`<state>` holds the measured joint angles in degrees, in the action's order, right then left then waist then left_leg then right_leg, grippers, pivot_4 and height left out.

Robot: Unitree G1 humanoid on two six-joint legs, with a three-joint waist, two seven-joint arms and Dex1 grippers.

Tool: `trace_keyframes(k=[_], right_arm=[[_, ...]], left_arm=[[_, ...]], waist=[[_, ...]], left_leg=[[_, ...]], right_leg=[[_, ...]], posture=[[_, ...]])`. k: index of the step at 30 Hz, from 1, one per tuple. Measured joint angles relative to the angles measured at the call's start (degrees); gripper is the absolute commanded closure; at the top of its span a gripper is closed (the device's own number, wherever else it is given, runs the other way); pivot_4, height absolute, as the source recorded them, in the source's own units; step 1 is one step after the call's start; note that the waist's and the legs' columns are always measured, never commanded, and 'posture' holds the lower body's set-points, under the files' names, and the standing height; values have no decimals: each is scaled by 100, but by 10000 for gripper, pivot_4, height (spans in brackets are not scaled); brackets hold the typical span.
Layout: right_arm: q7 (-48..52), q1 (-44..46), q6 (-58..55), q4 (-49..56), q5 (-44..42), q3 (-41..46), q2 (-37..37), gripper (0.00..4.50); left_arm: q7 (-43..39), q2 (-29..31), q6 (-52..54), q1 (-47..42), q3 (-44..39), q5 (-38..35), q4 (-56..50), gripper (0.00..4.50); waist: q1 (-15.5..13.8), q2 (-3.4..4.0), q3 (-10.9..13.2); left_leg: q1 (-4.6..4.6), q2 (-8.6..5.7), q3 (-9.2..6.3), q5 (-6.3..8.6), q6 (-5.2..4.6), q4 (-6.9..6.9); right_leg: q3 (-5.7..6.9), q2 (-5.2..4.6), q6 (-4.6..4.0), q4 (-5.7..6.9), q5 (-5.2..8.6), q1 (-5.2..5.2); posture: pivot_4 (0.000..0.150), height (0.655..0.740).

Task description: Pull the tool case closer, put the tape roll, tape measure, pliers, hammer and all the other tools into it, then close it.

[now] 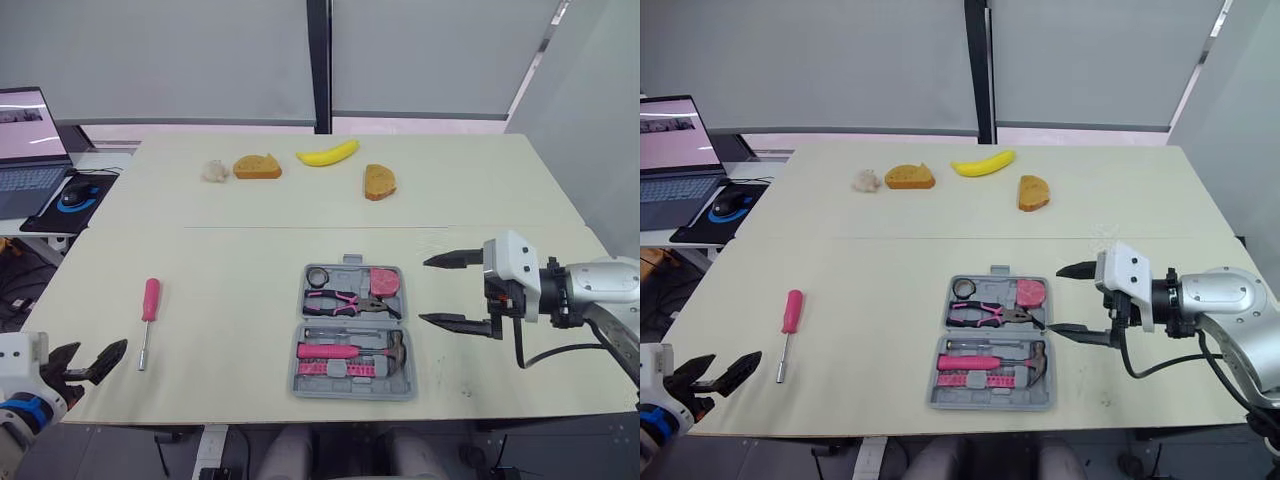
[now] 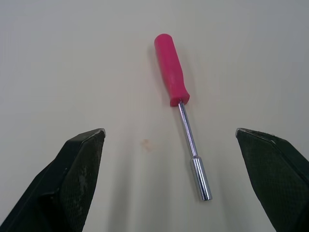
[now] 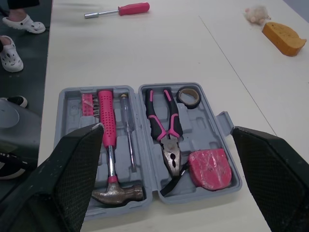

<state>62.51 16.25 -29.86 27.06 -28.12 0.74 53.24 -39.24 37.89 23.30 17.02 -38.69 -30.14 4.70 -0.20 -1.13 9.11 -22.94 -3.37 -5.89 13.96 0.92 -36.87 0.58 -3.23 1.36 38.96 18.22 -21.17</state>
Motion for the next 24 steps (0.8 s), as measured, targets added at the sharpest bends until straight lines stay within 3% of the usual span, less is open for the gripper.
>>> trace_keyframes(k=[10,24], right_arm=[[-70,79,75,-3,237,-417,-173,183],[-174,139,29,192,282,-490,-215,183]], left_arm=[[769,-244,183,-997,419,152,143,0],[1509,-322,476,-2739,1415,967,2067,0]], waist=[[-15,0,0],[31,-2,1]], left_leg=[[0,-2,-1,0,1,-2],[2,-3,-2,-1,2,-3]], right_leg=[[1,3,2,3,-2,2],[1,7,4,11,-3,1]], posture=[[1500,7361],[1500,7361]])
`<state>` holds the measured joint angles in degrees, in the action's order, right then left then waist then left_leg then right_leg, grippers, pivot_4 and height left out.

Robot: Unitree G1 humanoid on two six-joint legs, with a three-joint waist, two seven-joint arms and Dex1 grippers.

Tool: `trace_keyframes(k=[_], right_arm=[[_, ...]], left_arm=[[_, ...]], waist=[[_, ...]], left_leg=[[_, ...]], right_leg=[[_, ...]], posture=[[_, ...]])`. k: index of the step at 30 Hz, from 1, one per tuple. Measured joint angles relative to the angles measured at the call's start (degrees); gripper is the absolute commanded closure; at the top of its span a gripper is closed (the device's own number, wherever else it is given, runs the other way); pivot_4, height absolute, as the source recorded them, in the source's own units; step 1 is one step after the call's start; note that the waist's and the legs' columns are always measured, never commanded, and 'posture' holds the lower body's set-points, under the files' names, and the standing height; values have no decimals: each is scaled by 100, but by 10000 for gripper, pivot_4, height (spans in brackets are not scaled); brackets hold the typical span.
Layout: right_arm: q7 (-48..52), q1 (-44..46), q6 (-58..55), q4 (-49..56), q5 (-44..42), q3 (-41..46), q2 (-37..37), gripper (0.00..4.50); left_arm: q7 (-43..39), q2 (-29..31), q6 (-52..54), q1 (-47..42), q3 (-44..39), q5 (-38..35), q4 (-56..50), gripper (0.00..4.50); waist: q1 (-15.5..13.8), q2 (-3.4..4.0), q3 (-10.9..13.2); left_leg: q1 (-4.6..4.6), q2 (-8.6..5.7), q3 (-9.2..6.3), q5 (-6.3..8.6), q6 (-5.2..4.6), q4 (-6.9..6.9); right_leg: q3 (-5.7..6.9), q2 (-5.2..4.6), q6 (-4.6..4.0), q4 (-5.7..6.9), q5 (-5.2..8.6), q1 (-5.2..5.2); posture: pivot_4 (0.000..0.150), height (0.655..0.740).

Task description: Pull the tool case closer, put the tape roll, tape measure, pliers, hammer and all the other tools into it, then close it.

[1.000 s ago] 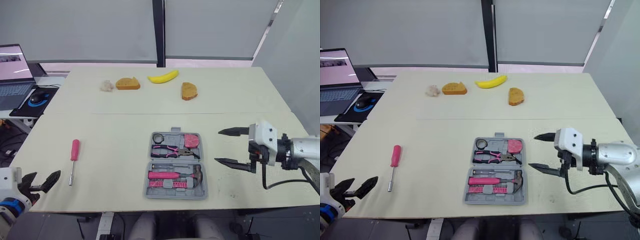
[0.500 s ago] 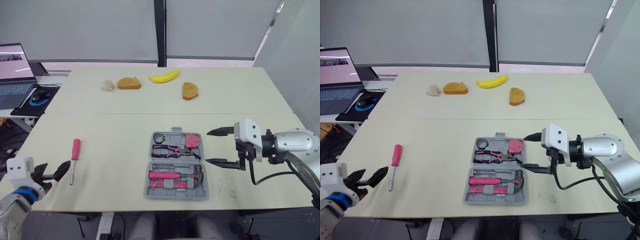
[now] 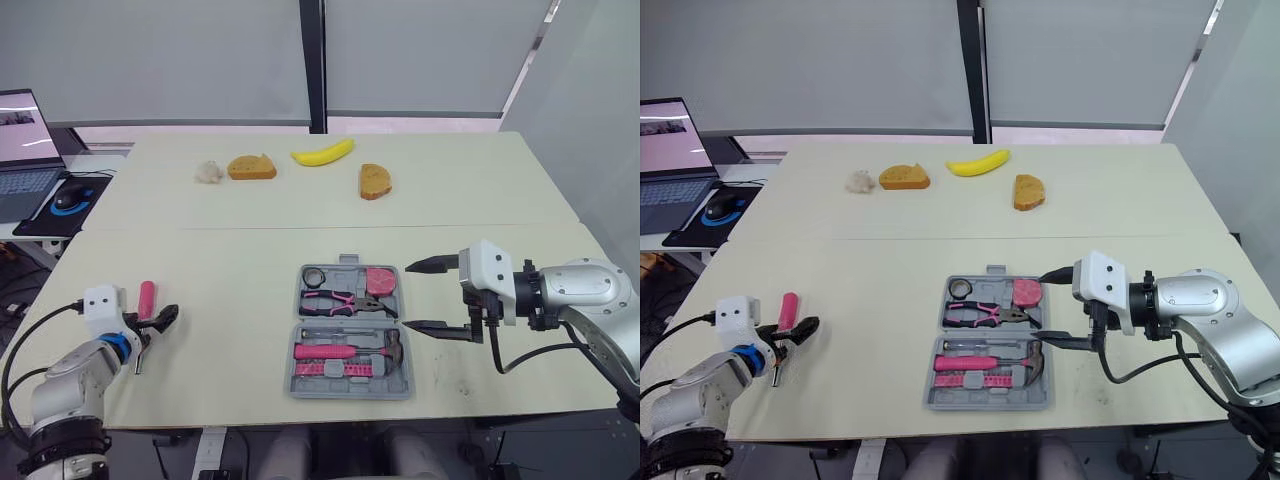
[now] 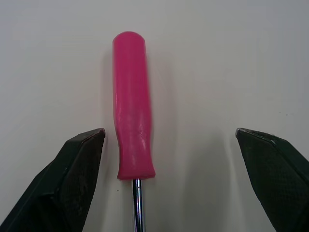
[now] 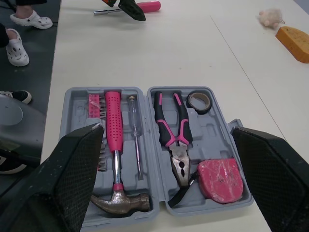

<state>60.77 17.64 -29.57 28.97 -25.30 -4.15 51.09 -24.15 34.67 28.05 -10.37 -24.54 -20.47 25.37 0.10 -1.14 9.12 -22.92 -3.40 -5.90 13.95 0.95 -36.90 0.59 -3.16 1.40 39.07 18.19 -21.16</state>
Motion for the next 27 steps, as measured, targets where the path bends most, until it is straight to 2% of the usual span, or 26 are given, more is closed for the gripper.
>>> trace_keyframes(k=[1,4,15,17,22,27], right_arm=[[0,0,-1,1,0,0,1,183],[0,-1,-5,2,2,0,20,0],[-47,-37,-5,2,36,0,32,0],[-68,-56,-4,6,61,1,42,0],[-93,-205,-4,32,80,42,63,0],[-87,-258,-9,102,76,61,71,0]], left_arm=[[13,0,-13,-43,14,41,53,0],[115,-40,-80,-92,50,139,117,5383],[217,-187,-177,154,12,170,-107,38949],[225,-329,-109,388,16,148,-535,39389],[454,-933,677,1130,348,-40,-2405,39389],[1008,-1562,1469,1259,929,-107,-3809,39389]], waist=[[0,0,0],[0,3,-1],[-3,10,-6],[-4,10,-6],[-33,8,-4],[-46,6,-3]], left_leg=[[0,0,0,0,0,0],[2,0,0,0,0,0],[1,-4,2,0,0,-2],[1,-4,2,0,0,-2],[-3,-4,1,0,0,-5],[-2,-2,0,0,0,-5]], right_leg=[[0,0,0,0,0,0],[-1,-1,0,1,0,1],[-5,-5,2,0,-1,2],[-6,-5,2,-2,-1,3],[-5,-6,5,-4,-3,5],[-3,0,6,-3,-3,7]], posture=[[1500,7361],[1500,7361],[1500,7361],[1500,7361],[1500,7361],[1500,7361]])
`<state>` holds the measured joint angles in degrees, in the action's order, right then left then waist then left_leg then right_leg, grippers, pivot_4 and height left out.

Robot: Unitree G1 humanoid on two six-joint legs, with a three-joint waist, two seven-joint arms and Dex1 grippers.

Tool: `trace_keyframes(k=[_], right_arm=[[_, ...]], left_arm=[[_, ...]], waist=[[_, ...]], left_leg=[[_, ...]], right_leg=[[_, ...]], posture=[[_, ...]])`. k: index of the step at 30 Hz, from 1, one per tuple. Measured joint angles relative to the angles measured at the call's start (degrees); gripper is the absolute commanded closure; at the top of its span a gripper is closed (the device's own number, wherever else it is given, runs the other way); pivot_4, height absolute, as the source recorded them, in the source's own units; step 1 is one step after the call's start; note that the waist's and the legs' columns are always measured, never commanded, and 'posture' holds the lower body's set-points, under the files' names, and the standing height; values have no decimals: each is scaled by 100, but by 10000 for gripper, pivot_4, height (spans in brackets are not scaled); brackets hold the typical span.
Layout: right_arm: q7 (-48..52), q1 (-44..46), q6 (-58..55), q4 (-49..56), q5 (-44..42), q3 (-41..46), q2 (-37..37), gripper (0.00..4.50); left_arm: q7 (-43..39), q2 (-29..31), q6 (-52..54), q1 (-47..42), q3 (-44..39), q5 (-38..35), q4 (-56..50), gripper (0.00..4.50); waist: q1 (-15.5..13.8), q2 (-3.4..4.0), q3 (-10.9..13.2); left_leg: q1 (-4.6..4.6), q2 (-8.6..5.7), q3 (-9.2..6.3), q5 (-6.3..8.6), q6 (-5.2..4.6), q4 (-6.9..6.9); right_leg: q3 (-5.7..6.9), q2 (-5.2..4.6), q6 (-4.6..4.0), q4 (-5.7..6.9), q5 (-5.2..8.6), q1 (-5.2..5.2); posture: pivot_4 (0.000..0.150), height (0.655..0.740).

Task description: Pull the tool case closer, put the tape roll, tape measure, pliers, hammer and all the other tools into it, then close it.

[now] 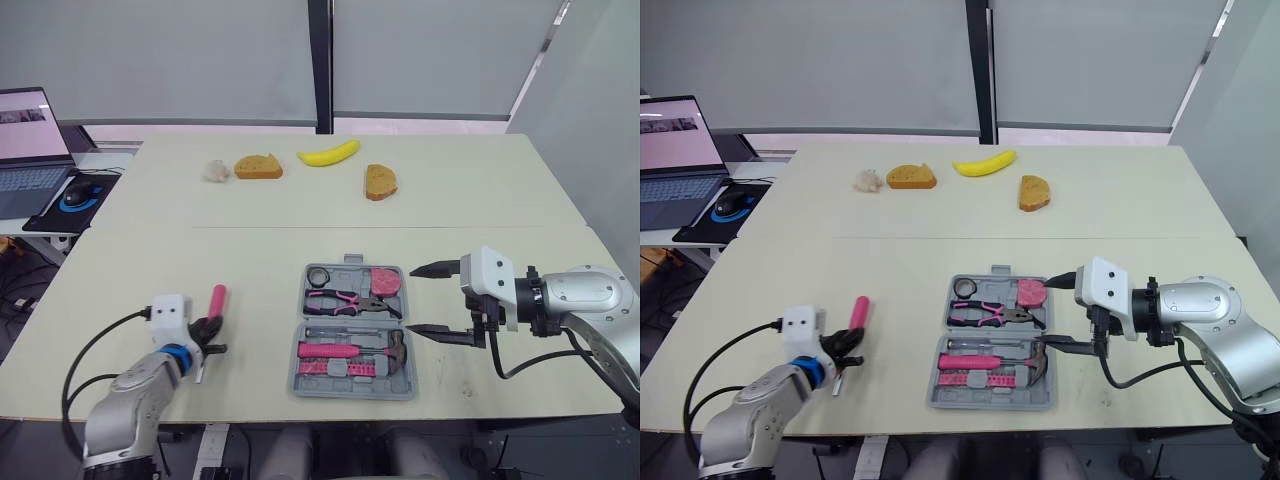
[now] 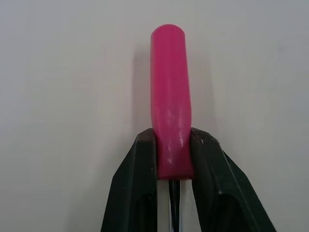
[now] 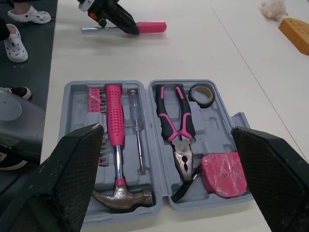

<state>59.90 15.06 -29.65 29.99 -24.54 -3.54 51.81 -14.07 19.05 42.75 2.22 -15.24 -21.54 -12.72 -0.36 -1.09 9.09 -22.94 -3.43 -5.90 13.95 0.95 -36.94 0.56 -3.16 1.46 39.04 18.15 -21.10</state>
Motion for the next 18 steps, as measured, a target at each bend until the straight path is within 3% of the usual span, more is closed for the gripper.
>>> trace_keyframes(k=[7,17,18], right_arm=[[114,19,-76,11,-5,-2,101,0],[132,45,-102,13,-6,-1,110,0],[133,38,-103,14,-6,-2,114,0]], left_arm=[[877,-744,397,-117,514,303,-401,39389],[1160,-929,306,-66,777,675,-409,39389],[1143,-928,292,-67,786,685,-401,35889]], waist=[[6,-4,3],[-19,-4,2],[-23,-4,2]], left_leg=[[0,-1,6,0,0,0],[1,-2,5,0,0,0],[1,-2,5,0,0,0]], right_leg=[[0,2,1,1,0,1],[1,2,1,0,0,4],[1,2,1,0,0,4]], posture=[[1500,7361],[1500,7361],[1500,7361]])
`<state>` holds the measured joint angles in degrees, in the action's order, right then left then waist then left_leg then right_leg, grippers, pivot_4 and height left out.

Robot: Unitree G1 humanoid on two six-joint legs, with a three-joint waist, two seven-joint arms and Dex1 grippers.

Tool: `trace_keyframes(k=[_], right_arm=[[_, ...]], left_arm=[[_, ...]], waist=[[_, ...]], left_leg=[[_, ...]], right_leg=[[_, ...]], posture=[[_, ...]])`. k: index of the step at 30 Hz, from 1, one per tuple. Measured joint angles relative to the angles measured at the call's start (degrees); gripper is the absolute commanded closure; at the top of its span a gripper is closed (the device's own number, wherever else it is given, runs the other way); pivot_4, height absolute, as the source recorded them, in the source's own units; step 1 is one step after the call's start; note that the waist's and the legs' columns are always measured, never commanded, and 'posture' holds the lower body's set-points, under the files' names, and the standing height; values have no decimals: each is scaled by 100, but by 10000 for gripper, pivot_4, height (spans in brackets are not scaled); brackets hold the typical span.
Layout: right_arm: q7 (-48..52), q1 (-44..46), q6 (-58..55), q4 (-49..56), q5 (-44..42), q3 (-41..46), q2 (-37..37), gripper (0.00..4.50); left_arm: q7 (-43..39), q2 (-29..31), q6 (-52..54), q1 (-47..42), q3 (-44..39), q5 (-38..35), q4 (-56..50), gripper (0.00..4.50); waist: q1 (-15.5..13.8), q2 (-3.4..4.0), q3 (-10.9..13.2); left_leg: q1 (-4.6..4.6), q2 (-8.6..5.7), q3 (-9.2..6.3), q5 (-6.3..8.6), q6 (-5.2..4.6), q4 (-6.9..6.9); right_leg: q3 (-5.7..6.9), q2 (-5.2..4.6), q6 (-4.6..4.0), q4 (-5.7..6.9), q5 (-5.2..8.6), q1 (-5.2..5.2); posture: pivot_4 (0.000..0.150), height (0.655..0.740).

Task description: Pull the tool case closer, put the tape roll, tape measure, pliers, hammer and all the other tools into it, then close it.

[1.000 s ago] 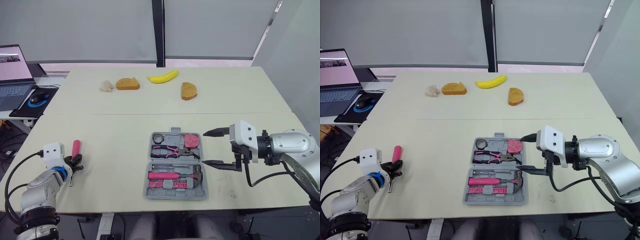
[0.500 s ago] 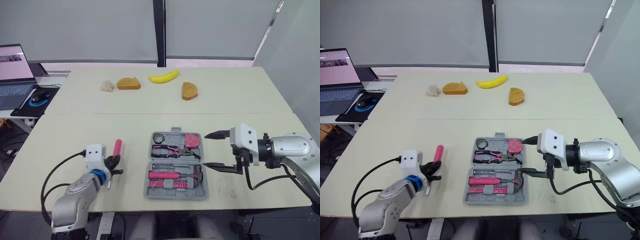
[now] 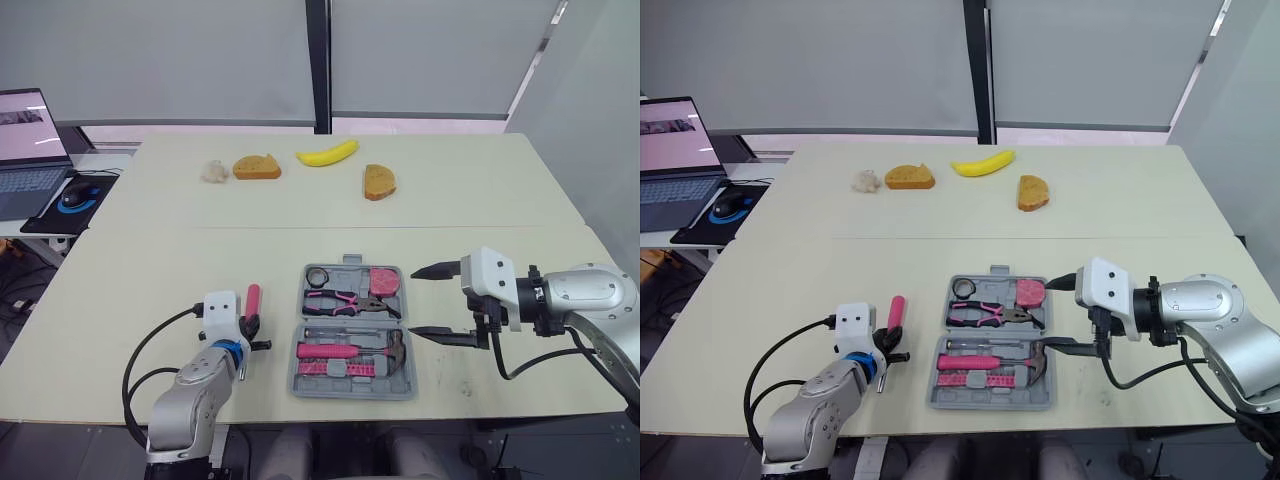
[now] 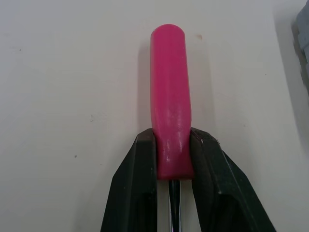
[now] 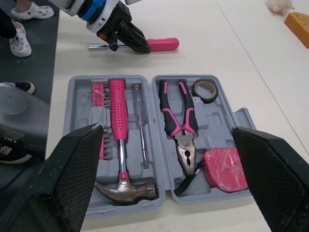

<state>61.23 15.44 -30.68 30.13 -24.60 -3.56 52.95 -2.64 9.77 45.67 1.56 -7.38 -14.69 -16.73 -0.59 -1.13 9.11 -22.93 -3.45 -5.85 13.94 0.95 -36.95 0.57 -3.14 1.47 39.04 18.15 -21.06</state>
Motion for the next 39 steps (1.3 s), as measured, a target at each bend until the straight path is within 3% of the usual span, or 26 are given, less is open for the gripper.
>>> trace_keyframes(k=[11,25,39], right_arm=[[-18,-91,-6,59,-7,7,41,0],[-29,-103,159,24,59,16,-33,0],[-27,119,388,-111,90,-4,-336,0]], left_arm=[[-394,190,55,337,-184,-190,-449,630],[-958,810,94,923,-773,-563,-1106,229],[-1222,845,-246,1064,-758,-569,-1120,229]], waist=[[1,-3,3],[-27,-4,6],[-45,-4,7]], left_leg=[[-2,1,0,0,0,0],[-1,1,0,0,0,1],[-1,1,-1,1,0,2]], right_leg=[[-1,0,0,-1,0,-3],[-2,-1,0,-5,0,-1],[-1,-1,0,-6,1,-1]], posture=[[1500,7361],[1500,7361],[1500,7361]])
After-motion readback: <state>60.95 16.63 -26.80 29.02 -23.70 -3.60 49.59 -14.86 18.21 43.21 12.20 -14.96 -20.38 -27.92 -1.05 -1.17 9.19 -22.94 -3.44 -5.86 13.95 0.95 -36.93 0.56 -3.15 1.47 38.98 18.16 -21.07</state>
